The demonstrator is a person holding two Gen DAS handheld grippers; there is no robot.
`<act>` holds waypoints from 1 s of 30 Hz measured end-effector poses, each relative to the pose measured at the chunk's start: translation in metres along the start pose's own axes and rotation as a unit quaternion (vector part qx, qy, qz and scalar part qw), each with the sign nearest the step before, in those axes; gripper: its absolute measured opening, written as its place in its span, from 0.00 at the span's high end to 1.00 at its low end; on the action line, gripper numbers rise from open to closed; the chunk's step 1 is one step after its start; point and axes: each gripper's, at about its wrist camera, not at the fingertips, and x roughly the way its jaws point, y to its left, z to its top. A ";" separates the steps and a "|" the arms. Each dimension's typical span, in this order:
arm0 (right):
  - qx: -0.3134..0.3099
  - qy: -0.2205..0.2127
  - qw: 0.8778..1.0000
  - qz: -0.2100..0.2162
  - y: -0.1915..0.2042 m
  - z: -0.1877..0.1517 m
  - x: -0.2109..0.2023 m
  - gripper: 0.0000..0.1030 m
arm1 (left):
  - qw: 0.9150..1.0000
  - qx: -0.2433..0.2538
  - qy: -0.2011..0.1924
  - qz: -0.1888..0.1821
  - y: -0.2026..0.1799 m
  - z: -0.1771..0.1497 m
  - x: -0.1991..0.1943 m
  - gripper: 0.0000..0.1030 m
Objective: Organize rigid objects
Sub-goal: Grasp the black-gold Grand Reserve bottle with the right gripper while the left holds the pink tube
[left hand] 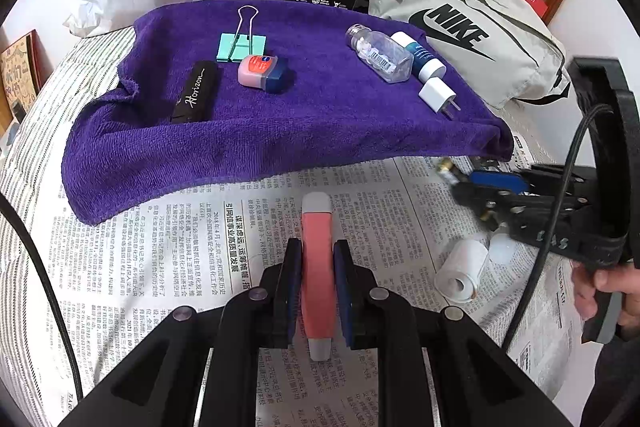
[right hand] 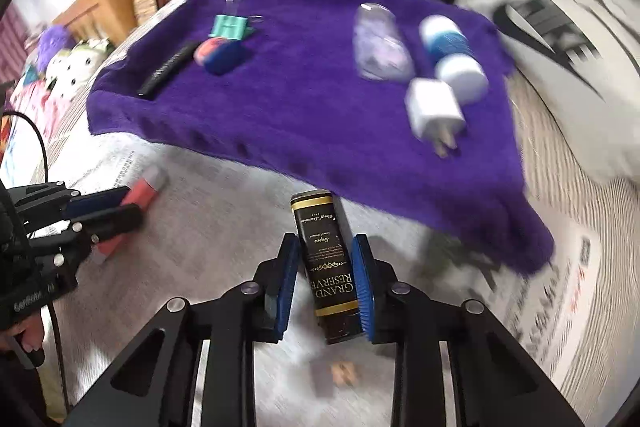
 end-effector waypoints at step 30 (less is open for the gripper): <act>0.036 -0.026 0.997 -0.058 -0.027 -0.053 -0.019 0.75 | 0.996 0.050 0.000 0.071 -0.023 -0.003 0.006 0.84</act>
